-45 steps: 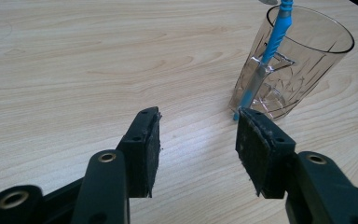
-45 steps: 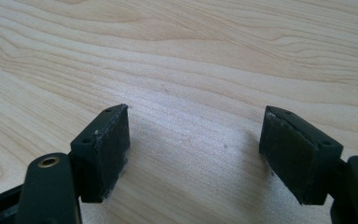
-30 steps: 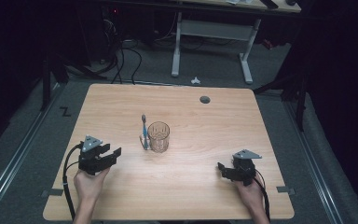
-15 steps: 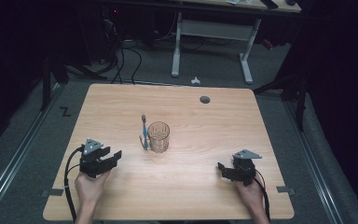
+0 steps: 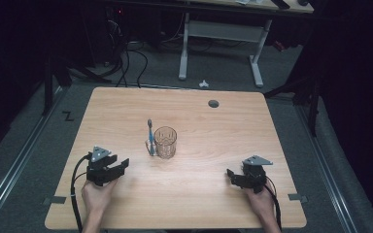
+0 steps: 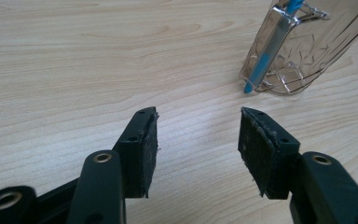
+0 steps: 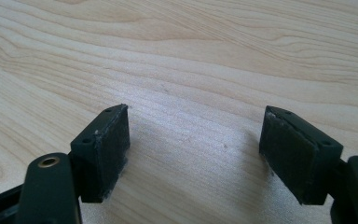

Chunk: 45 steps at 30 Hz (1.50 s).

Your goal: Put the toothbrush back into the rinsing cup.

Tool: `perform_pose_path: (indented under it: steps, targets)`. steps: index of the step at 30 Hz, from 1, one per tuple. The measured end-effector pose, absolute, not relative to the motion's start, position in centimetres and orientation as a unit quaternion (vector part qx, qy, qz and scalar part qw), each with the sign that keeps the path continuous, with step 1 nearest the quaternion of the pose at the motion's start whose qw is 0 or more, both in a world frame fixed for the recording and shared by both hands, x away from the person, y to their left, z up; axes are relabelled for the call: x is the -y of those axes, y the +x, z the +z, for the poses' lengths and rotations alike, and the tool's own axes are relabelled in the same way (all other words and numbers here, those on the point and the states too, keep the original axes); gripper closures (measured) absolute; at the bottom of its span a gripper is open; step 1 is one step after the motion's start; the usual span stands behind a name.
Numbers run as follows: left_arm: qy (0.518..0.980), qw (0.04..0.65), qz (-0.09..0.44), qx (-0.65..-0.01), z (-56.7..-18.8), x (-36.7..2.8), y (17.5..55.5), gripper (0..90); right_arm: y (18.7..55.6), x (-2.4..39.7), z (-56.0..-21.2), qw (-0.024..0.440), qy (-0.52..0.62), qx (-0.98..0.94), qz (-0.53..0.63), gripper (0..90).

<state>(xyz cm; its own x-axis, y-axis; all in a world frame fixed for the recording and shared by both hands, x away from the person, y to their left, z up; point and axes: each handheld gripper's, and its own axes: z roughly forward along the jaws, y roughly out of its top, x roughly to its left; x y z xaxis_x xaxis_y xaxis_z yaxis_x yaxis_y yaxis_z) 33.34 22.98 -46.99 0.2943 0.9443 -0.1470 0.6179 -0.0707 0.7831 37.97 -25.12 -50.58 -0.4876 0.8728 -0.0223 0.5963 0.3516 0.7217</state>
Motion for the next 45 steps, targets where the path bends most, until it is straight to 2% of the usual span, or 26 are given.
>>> perform_pose_path:
  steps: [25, 45]
  targets:
    - [0.709, 0.363, 0.214, -0.565, -48.7, -22.6, 34.0, 47.3, 38.0, 25.1, -50.6, 0.207, 0.462, -0.795, 0.333, 24.6]
    - [0.722, 0.328, 0.237, -0.561, -49.8, -22.0, 34.7, 46.5, 38.0, 25.1, -50.6, 0.208, 0.461, -0.796, 0.333, 24.6]
